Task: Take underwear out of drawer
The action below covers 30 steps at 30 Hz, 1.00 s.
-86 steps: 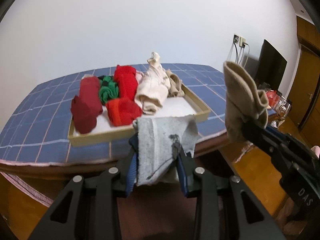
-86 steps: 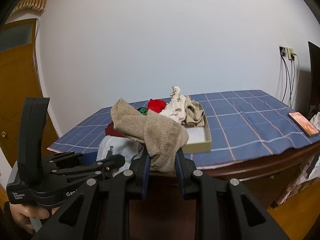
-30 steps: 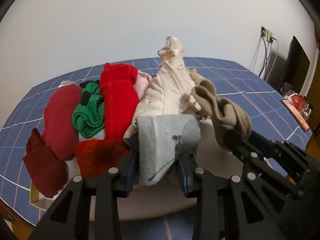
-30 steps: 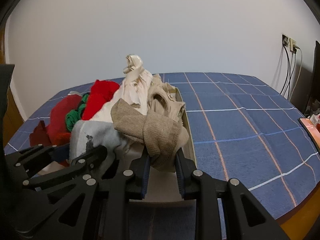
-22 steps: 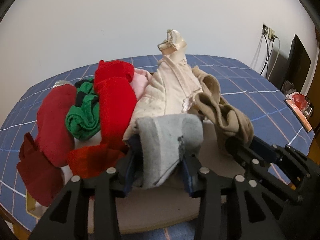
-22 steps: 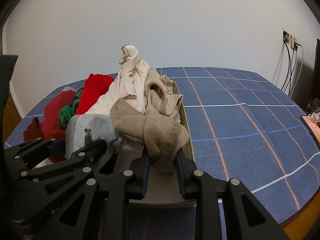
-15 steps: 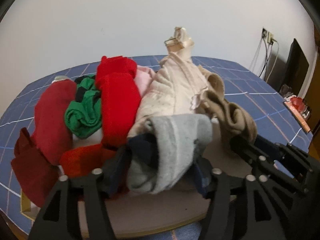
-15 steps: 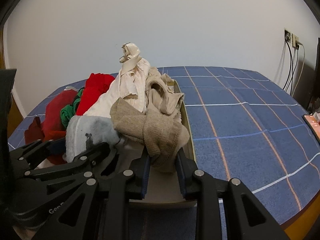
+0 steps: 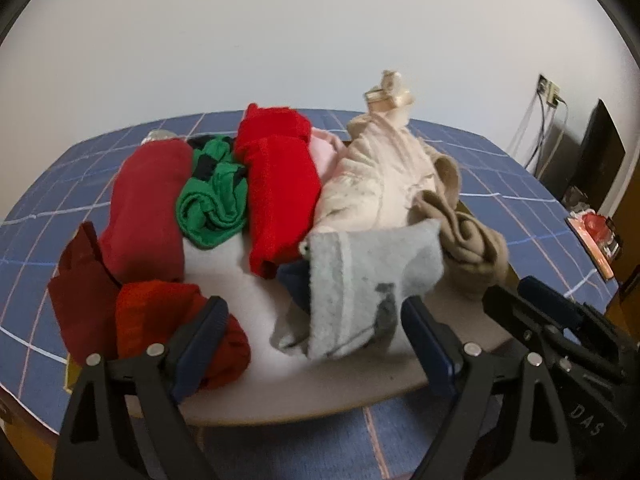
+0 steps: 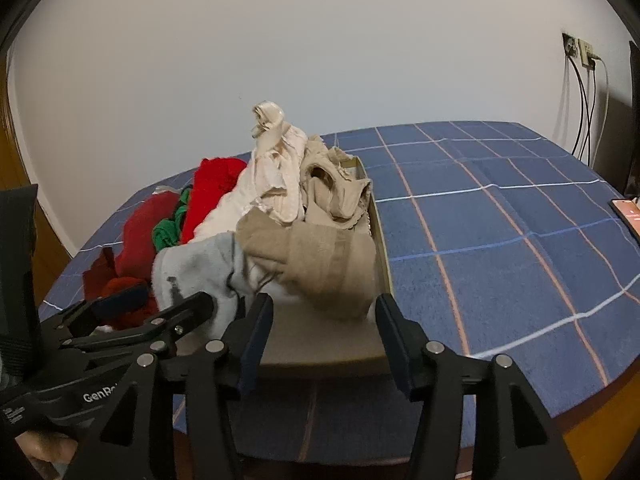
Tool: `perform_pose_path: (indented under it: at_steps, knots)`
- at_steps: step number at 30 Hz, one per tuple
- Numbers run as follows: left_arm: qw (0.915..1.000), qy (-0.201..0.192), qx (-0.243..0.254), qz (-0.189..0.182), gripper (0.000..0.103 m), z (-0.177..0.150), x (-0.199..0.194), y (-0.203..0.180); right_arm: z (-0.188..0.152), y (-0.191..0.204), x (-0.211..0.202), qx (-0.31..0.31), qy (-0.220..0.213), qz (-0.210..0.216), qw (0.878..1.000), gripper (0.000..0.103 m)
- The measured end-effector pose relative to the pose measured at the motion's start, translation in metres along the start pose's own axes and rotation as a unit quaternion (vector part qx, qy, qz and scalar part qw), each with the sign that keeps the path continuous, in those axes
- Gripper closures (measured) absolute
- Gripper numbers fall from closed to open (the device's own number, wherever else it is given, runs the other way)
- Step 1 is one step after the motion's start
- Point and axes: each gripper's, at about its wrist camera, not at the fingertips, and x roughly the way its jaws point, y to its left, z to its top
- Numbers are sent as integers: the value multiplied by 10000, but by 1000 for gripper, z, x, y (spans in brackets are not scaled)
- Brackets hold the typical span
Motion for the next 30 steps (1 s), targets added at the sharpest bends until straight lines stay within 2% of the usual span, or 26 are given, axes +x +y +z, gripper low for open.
perform_pose_path:
  at_steps: [4,13,18,21,30]
  knots:
    - [9993,-323,124,133,1,-1,-23,-5,-1,1,-23,44,-283,37,9996,39]
    - [9980,-606,76,137,1,-5,-54,-5,-8,12,-58,143,-627,205,9977,38]
    - [9959,-858,68,295,1,-12,-74,-3,-12,25,-76,192,-778,390,9960,36]
    - [9956,-880,49,329,1,-15,-82,0,-15,31,-82,188,-837,391,9955,32]
    - [9951,-888,104,422,1,-29,-93,4,-23,41,-93,217,-984,436,9940,31]
